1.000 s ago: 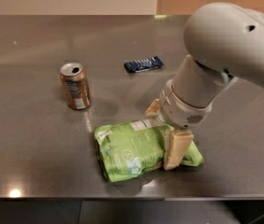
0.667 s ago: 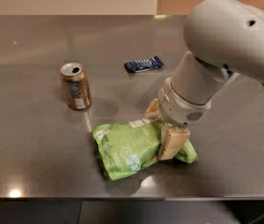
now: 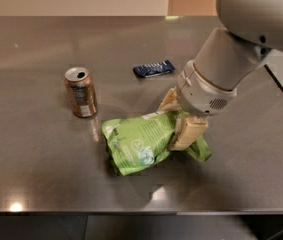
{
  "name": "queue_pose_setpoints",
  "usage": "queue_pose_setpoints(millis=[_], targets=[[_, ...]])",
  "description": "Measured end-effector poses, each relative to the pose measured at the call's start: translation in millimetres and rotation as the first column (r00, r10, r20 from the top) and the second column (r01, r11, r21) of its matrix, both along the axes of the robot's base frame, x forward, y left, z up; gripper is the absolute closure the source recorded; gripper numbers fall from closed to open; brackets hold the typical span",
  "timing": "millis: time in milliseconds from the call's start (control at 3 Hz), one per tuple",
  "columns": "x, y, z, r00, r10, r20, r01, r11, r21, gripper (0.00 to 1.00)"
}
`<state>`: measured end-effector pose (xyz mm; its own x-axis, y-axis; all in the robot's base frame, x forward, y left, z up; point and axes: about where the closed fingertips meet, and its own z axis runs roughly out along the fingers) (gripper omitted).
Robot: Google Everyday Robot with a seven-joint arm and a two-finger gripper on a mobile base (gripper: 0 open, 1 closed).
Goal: Pick green rice chip bag
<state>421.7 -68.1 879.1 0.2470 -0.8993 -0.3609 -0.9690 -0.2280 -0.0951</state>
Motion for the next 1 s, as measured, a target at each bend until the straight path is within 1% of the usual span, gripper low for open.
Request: queue_pose_setpoints(millis=[333, 667, 1000], targets=[[5.4, -4.7, 29.0, 0.9999, -0.011, 0.001, 0.011, 0.999, 0.044, 1.00], [18.2, -13.3, 95.4, 0.9985, -0.015, 0.053, 0.009, 0.993, 0.116, 1.00], [18.5, -12.9, 95.4, 0.9984, -0.016, 0.055, 0.009, 0.993, 0.116, 1.00]])
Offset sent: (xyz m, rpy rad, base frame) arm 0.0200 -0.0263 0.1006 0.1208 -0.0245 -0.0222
